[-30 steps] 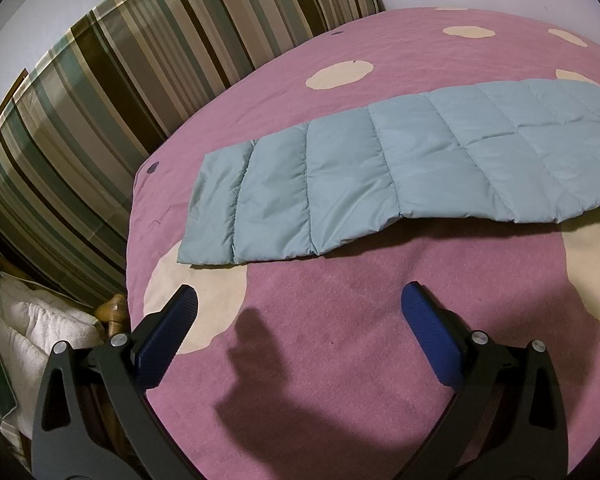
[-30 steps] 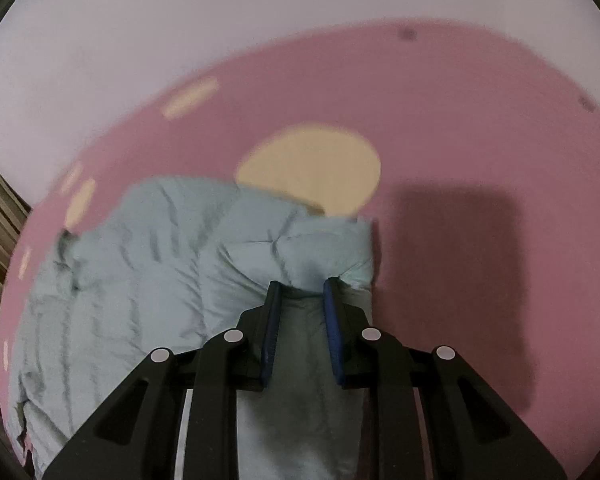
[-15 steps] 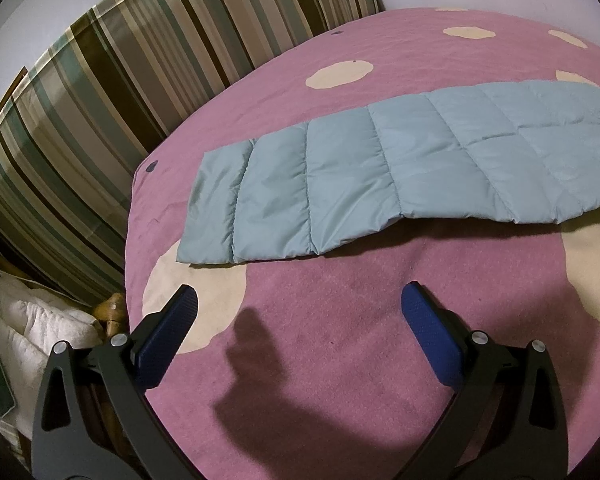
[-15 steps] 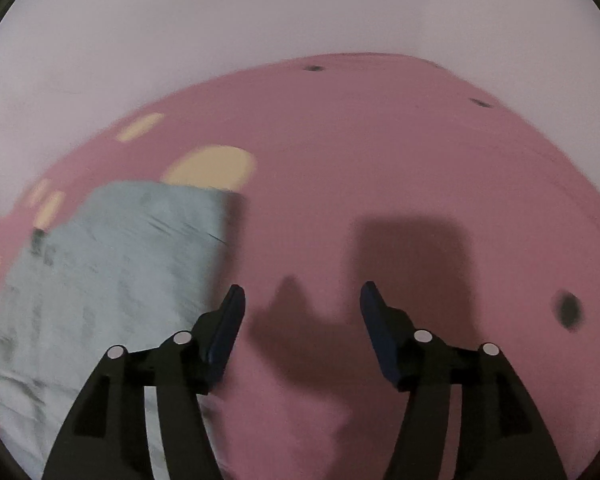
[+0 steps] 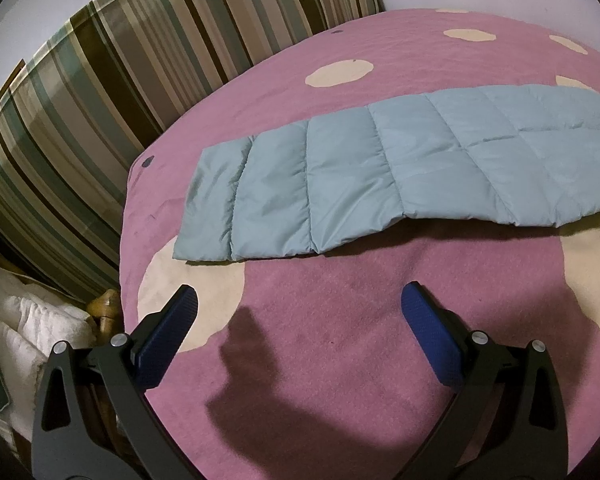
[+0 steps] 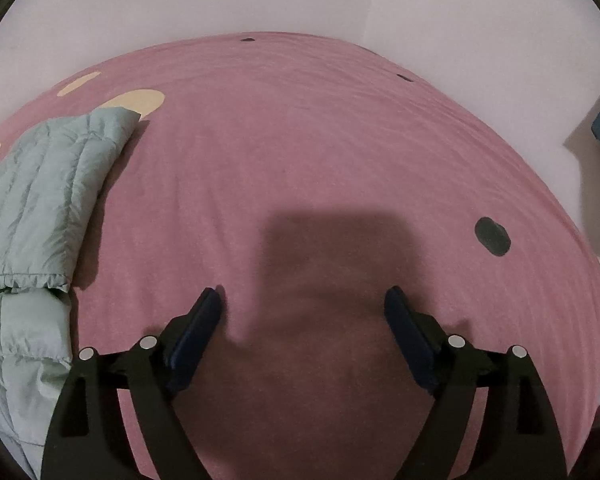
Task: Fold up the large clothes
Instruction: 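Grasp the other sleeve cuff with the left gripper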
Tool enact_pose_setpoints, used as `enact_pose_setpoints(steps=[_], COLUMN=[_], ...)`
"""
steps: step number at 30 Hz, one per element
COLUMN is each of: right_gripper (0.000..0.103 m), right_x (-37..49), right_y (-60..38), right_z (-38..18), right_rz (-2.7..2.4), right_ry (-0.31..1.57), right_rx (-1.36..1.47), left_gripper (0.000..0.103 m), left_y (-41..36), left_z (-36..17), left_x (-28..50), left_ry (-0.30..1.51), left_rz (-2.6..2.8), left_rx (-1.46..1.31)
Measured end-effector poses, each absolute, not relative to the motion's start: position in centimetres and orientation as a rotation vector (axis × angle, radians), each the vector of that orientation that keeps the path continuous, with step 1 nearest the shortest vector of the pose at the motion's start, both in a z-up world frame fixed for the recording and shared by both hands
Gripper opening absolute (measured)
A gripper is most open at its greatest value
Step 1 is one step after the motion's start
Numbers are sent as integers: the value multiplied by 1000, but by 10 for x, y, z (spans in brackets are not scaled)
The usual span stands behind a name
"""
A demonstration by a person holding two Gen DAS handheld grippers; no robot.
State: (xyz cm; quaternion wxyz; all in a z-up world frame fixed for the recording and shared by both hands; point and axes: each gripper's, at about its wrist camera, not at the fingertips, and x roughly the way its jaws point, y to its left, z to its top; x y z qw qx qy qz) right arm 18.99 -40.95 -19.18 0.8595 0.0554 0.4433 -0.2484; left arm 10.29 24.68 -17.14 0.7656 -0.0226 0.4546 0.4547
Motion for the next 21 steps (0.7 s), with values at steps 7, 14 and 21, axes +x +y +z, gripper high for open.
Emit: enact_pose_setpoints(steps=[7,14,21], right_gripper=[88,88,89], right_x=[180,178,176], right_y=[-413,-414,-413], right_z=[-195,-195,-195], right_rz=[-525,-526,-531], right_ry=[933,932,932], right_rx=[140,147,141], left_gripper=[101,101,101], left_y=[255,284,333], left_z=[-172,-168,-143], left_x=[96,72,42], left_ry=[974,931,798], left_rz=[956,783,690], left_rx=[-121,-371,-495])
